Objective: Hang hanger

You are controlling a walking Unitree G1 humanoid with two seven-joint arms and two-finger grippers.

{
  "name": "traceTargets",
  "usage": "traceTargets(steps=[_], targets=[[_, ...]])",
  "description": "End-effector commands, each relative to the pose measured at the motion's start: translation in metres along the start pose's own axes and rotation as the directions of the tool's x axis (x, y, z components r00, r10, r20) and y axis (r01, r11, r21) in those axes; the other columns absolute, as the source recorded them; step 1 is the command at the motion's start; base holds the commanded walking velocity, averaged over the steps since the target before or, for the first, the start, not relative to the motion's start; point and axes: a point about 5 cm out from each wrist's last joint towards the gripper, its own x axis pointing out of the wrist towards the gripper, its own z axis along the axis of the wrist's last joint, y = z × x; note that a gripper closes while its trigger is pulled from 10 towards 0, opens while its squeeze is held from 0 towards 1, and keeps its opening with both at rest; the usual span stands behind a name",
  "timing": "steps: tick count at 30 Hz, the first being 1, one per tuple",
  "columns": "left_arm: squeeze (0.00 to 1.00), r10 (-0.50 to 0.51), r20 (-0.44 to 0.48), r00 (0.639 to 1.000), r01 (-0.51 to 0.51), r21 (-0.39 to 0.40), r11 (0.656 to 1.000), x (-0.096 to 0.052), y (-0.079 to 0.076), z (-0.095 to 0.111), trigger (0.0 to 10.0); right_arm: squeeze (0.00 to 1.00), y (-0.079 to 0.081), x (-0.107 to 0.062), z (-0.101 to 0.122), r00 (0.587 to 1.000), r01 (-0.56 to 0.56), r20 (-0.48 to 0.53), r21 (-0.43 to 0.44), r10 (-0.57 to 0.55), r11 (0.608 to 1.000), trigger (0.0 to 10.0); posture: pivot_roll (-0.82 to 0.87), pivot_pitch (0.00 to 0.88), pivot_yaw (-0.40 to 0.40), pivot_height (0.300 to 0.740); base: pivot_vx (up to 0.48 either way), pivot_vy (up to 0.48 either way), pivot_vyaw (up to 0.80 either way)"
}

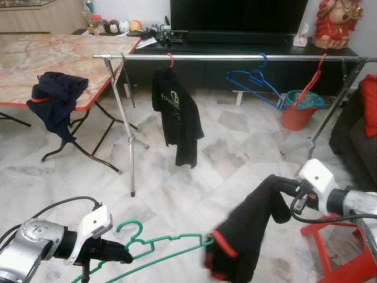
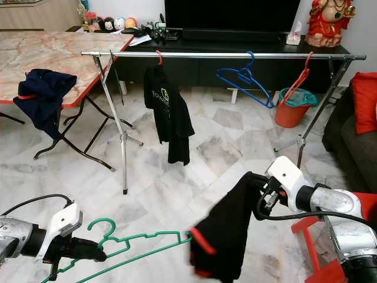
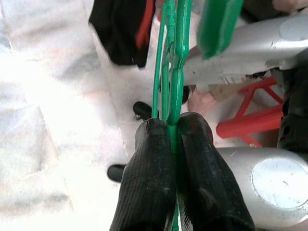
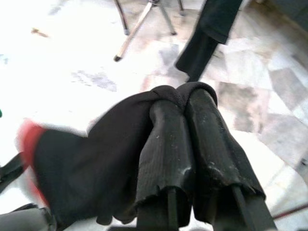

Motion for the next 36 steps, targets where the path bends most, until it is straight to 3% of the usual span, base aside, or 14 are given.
traceTargets(steps=[1,6,9,11,14,17,19,21,22,23,30,31,34,36], targets=[[0.0,0.008,-0.068,0.998,-0.007,0.007,1.0,-0.001,0.0,-0.009,10.0,0.0,-0.008,-0.001,0.007,0.998,0.055,0.027,-0.008,-0.055,0.998,0.0,-0.19,0.0,-0.002,0.74,0.0,0.0,0.0],[0.0,0.088,-0.106,0.99,-0.086,0.025,0.996,0.004,0.006,-0.019,10.0,0.0,-0.011,0.005,0.006,0.989,0.141,0.031,0.037,-0.143,0.989,0.0,-0.19,0.0,0.0,0.74,0.0,0.0,0.0],[0.0,0.384,-0.012,0.923,-0.384,-0.008,0.923,0.014,0.031,-0.019,10.0,0.0,-0.01,0.013,0.0,0.962,0.259,0.052,0.153,-0.269,0.954,0.0,-0.19,0.0,0.013,0.74,0.0,0.0,0.0],[0.0,0.545,0.045,0.837,-0.544,-0.029,0.838,0.023,0.042,-0.016,10.0,0.0,-0.002,0.019,-0.005,0.932,0.311,0.095,0.278,-0.349,0.909,0.0,-0.18,0.0,0.028,0.74,0.0,0.0,0.0],[0.0,0.609,0.042,0.792,-0.607,-0.048,0.793,0.025,0.046,-0.017,10.0,0.0,0.003,0.021,-0.009,0.924,0.319,0.1,0.333,-0.369,0.887,0.0,-0.18,0.0,0.028,0.74,0.0,0.0,0.0],[0.0,0.753,0.054,0.655,-0.735,-0.182,0.653,0.027,0.057,-0.02,10.0,0.0,0.019,0.026,-0.02,0.869,0.405,0.091,0.433,-0.486,0.805,0.0,-0.18,0.0,0.061,0.74,0.0,0.0,0.0],[0.0,0.855,0.04,0.517,-0.816,-0.278,0.507,0.027,0.066,-0.022,10.0,0.0,0.031,0.025,-0.033,0.783,0.499,0.056,0.537,-0.619,0.68,0.0,-0.19,0.0,0.077,0.74,0.0,0.0,0.0],[0.0,0.868,0.036,0.496,-0.826,-0.29,0.484,0.027,0.068,-0.022,10.0,0.0,0.033,0.026,-0.034,0.773,0.511,0.049,0.543,-0.633,0.666,0.0,-0.19,0.0,0.077,0.74,0.0,0.0,0.0],[0.0,0.9,0.026,0.435,-0.855,-0.302,0.421,0.027,0.072,-0.023,10.0,0.0,0.04,0.025,-0.041,0.734,0.556,0.026,0.551,-0.679,0.622,0.0,-0.19,0.0,0.083,0.74,0.0,0.0,0.0],[0.0,0.91,0.028,0.414,-0.854,-0.333,0.399,0.03,0.072,-0.021,10.0,0.0,0.044,0.023,-0.048,0.702,0.601,-0.003,0.538,-0.712,0.591,0.0,-0.19,0.0,0.086,0.74,0.0,0.0,0.0],[0.0,0.934,0.024,0.357,-0.853,-0.4,0.336,0.041,0.072,-0.02,10.0,0.0,0.065,0.012,-0.073,0.559,0.722,-0.092,0.543,-0.824,0.429,0.0,-0.2,0.0,0.085,0.74,0.0,0.0,0.0],[0.0,0.945,0.024,0.326,-0.856,-0.416,0.306,0.041,0.072,-0.021,10.0,0.0,0.071,0.012,-0.072,0.533,0.728,-0.083,0.553,-0.842,0.406,0.0,-0.2,0.0,0.086,0.74,0.0,0.0,0.0],[0.0,0.955,0.013,0.295,-0.858,-0.436,0.271,0.041,0.072,-0.023,10.0,0.0,0.076,0.013,-0.068,0.518,0.74,-0.057,0.53,-0.853,0.414,0.0,-0.2,0.0,0.086,0.74,0.0,0.0,0.0],[0.0,0.959,0.003,0.284,-0.85,-0.462,0.254,0.042,0.072,-0.026,10.0,0.0,0.085,0.018,-0.061,0.533,0.727,-0.008,0.516,-0.846,0.453,0.0,-0.2,0.0,0.086,0.74,0.0,0.0,0.0]])
